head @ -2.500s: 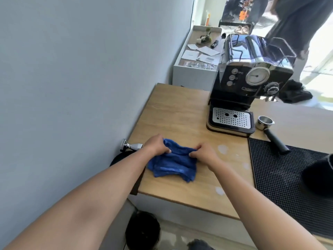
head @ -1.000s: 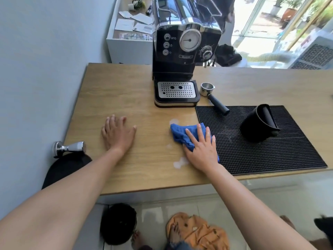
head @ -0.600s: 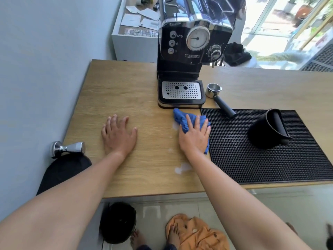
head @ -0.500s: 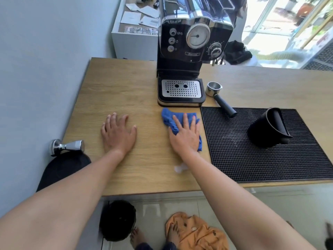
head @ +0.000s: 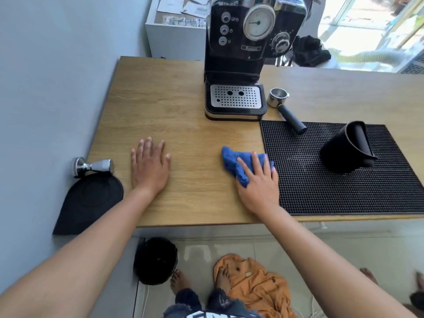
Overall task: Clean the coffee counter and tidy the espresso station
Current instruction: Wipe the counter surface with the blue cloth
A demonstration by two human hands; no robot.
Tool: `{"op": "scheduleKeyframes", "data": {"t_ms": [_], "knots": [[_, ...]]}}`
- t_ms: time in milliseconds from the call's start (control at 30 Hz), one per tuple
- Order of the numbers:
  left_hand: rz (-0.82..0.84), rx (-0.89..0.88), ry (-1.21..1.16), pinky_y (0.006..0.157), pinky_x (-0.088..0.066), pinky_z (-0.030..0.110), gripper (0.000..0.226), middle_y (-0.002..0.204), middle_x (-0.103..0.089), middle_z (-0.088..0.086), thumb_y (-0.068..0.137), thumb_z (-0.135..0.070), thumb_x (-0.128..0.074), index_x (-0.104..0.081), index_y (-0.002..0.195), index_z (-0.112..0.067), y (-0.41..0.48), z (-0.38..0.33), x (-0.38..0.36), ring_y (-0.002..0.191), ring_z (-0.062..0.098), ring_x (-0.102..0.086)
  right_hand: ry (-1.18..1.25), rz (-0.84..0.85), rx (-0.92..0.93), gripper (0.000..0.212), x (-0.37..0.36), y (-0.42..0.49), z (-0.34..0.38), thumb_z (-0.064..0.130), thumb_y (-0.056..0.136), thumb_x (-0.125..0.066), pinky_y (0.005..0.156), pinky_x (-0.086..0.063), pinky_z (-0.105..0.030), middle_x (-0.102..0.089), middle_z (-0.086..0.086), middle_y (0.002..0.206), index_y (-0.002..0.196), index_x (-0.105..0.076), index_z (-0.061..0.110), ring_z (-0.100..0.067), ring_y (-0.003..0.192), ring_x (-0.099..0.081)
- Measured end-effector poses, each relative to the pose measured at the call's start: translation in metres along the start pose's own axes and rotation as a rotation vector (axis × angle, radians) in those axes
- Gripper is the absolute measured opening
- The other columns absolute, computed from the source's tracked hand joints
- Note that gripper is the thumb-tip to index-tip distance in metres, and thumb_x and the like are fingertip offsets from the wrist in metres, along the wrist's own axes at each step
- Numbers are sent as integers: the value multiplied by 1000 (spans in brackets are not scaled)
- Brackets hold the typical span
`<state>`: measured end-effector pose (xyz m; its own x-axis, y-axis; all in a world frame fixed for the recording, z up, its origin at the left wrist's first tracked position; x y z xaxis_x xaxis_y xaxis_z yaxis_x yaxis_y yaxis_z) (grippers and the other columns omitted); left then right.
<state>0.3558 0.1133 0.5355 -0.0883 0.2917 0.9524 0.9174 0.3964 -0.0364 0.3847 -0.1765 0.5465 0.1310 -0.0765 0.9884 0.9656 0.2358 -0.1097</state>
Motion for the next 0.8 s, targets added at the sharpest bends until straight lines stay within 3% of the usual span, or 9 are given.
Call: {"op": "scheduleKeyframes", "data": {"t_ms": [67, 133, 300, 400, 467, 533, 667, 800], "knots": [[-10, -10, 34, 124, 4, 41, 55, 167, -9, 5, 104, -43, -24, -22, 156, -26, -12, 6, -2, 154, 21, 2, 38, 27, -104, 64, 1, 26, 14, 59, 88, -22, 119, -1, -48, -7, -1, 164, 150, -20, 43, -30, 150, 3], [-10, -15, 43, 124, 4, 41, 54, 167, -8, 5, 105, -41, -23, -22, 157, -26, -15, 8, -3, 154, 21, 2, 60, 40, -69, 61, 3, 38, 42, 58, 92, -28, 120, -3, -47, -4, 1, 164, 151, -16, 44, -28, 150, 6], [-29, -5, 33, 124, 2, 40, 52, 166, -12, 4, 105, -35, -26, -26, 156, -25, -16, 9, -2, 154, 21, -2, 74, 85, 354, 63, -12, -22, 113, 55, 91, -34, 120, -4, -43, -10, 2, 163, 151, -21, 41, -25, 150, 1], [-33, -24, 20, 124, 1, 41, 51, 166, -13, 5, 105, -34, -27, -27, 156, -25, -17, 11, -2, 154, 21, -4, 82, 75, 491, 69, -17, -62, 92, 48, 83, -35, 121, -2, -39, -15, 4, 162, 150, -28, 36, -24, 150, -4], [-35, -28, 18, 124, 1, 40, 51, 166, -13, 4, 105, -35, -26, -26, 156, -25, -17, 12, -3, 154, 21, -4, 74, 70, 443, 72, -16, -58, 55, 41, 82, -45, 120, 2, -37, -15, 3, 162, 151, -27, 33, -25, 150, -3], [-49, -22, 39, 124, 1, 40, 52, 166, -13, 4, 105, -36, -24, -25, 156, -26, -20, 11, -4, 154, 21, -4, 53, 51, 264, 74, -12, -34, 22, 36, 82, -51, 121, 1, -39, -15, -2, 162, 151, -27, 29, -29, 150, -3], [-72, -18, 78, 124, -2, 42, 52, 166, -14, 5, 105, -36, -21, -23, 156, -25, -19, 8, -5, 154, 22, -6, 58, 10, -77, 65, 0, 34, 21, 41, 93, -35, 121, 1, -41, -7, -6, 163, 154, -20, 24, -32, 149, 2], [-69, -9, 82, 124, -3, 42, 51, 165, -16, 5, 105, -33, -23, -25, 156, -25, -18, 8, -5, 153, 22, -8, 59, 43, 27, 65, -4, 56, 91, 43, 97, -35, 121, 3, -42, 2, -2, 164, 155, -10, 27, -27, 150, 10]]}}
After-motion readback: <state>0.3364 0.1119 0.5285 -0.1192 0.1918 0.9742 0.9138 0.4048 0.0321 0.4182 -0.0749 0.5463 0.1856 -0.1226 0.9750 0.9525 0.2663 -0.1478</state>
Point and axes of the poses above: each hand's wrist, its own y-axis towards the middle knuckle, its own x-axis out of the back of the hand, z = x × y, the point moved 4 cm from there along y, towards the middle knuckle
